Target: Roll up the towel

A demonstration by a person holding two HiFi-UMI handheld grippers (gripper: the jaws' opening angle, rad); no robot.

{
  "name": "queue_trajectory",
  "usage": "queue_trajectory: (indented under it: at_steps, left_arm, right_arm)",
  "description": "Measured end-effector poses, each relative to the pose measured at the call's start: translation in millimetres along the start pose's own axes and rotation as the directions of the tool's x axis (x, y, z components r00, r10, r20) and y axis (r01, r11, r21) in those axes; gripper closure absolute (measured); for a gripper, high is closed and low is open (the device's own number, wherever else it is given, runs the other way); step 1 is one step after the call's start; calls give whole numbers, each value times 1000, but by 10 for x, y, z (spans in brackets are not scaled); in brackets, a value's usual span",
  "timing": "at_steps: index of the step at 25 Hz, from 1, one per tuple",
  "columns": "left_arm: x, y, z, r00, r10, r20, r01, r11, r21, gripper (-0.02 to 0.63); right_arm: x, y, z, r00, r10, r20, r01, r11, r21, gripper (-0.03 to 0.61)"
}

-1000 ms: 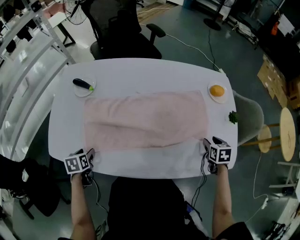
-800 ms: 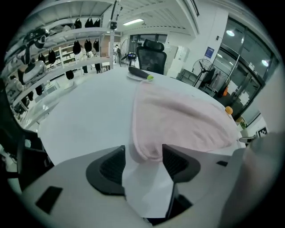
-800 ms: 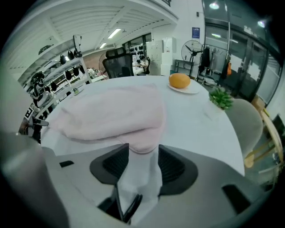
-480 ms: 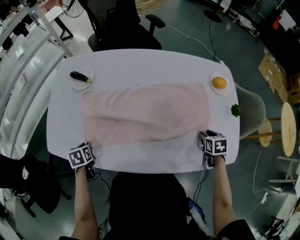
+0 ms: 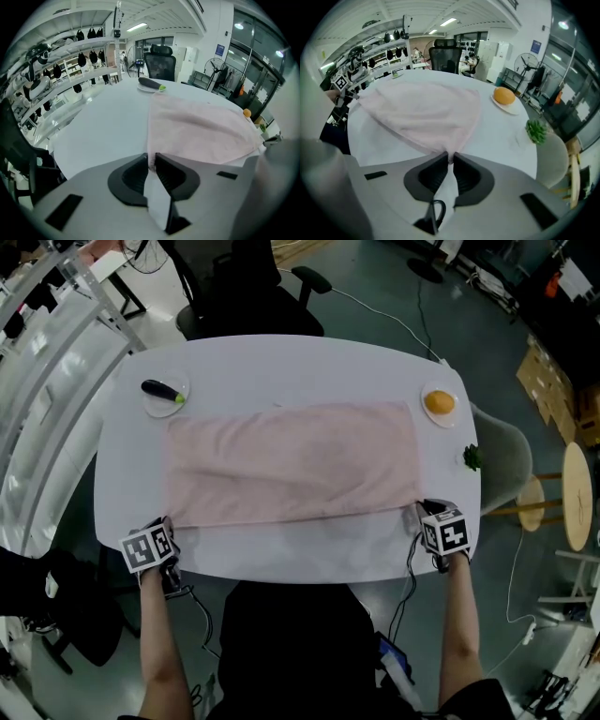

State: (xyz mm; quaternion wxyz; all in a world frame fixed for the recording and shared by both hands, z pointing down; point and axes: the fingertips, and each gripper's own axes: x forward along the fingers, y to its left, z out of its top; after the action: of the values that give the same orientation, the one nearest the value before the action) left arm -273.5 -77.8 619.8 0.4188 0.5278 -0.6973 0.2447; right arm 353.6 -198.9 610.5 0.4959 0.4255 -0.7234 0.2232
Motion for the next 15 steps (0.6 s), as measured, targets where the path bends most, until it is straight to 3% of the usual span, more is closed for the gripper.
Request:
queue_trajectory:
  at_steps: [7,12,15]
  left_arm:
    - [-77,41,-269,996,-50,-76,49,999,-4,548]
    - [-21,63,-477,993,-38,-111,40,999,11,545]
    - [-24,92,-461,994,-30,-103,32,999,18,531]
  right_arm:
    - [-167,132,-410,994,44,-105,-48,998,-38,534]
    - [-38,202,-622,992,8,-130,-8,1000,-2,527]
    - [-15,159,-639,992,-25,-123,27,999,20,464]
